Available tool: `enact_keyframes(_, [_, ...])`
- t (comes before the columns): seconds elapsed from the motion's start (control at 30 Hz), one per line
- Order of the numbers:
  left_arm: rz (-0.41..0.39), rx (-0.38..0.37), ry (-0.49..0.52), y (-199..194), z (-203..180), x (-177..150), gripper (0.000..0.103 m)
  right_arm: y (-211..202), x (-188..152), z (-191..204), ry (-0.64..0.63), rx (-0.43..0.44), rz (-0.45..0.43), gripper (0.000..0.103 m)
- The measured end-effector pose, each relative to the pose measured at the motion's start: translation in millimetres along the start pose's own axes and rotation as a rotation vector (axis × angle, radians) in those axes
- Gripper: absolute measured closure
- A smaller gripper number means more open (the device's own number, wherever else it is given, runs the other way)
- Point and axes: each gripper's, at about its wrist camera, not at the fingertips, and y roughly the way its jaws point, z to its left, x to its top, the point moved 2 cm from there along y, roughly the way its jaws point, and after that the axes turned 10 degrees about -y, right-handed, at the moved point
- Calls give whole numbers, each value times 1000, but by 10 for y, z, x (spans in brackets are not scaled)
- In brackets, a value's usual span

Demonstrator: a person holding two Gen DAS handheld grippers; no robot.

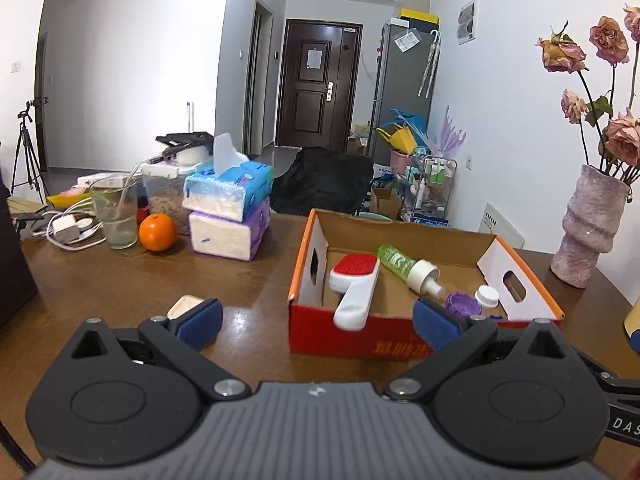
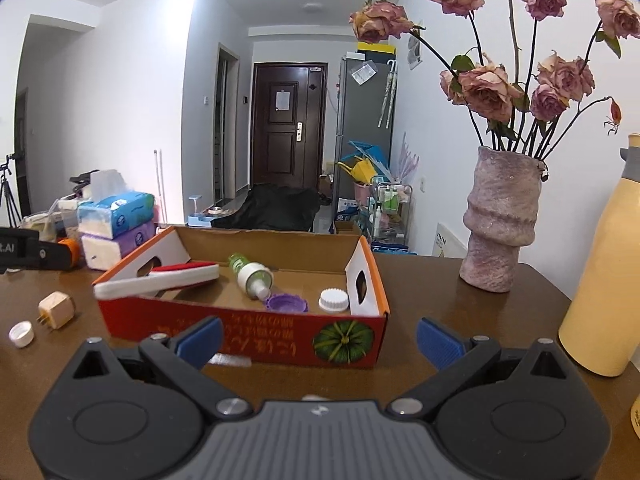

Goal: Organize rigid objects
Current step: 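Withdraw both tools from the box toward the white spray bottle and translucent box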

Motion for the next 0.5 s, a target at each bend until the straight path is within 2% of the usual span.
enact_keyframes(0.5, [12,-2,-11,-703,373,-315,0,-745,-384,148,-16,2,8,0])
